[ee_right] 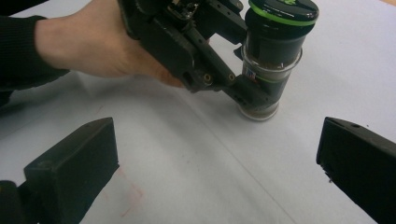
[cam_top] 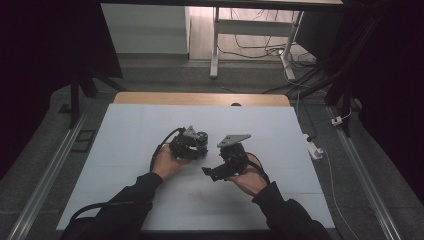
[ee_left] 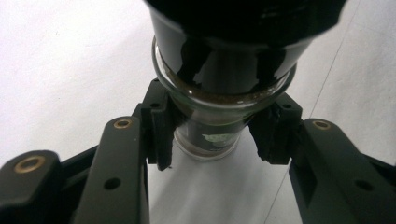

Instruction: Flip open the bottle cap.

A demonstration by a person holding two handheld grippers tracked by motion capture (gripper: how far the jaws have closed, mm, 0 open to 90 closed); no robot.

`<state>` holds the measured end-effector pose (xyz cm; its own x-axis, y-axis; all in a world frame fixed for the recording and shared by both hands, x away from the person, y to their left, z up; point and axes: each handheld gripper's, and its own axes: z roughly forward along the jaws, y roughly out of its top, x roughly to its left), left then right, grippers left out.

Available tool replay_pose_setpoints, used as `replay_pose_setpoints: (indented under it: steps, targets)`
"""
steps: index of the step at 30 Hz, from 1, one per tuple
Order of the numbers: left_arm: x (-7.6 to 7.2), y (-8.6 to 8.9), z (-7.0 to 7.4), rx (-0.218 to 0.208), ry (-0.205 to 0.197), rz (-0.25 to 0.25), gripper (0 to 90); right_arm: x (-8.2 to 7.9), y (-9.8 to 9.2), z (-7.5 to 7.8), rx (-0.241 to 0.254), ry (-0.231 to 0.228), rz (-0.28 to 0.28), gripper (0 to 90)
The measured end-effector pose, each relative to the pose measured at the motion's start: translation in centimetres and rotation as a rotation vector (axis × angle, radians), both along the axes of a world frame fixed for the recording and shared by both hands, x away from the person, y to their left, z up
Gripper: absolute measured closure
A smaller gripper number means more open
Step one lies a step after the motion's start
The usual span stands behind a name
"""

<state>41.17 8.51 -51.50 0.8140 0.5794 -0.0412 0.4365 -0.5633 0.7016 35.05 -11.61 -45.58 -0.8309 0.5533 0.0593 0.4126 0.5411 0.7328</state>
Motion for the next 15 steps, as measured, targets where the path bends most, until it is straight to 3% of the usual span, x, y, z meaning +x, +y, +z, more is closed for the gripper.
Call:
replay_pose_setpoints:
  steps: [14,15]
  targets:
    - [0.0,0.0,0.0,0.001,-0.001,-0.001,53.9,2.0,1.5,-1.0,-0.03,0.001,-0.011,0.0]
    - [0.0,0.0,0.0,0.003,-0.001,-0.001,53.9,2.1,1.5,-1.0,-0.036,-0.015,-0.006,4.5]
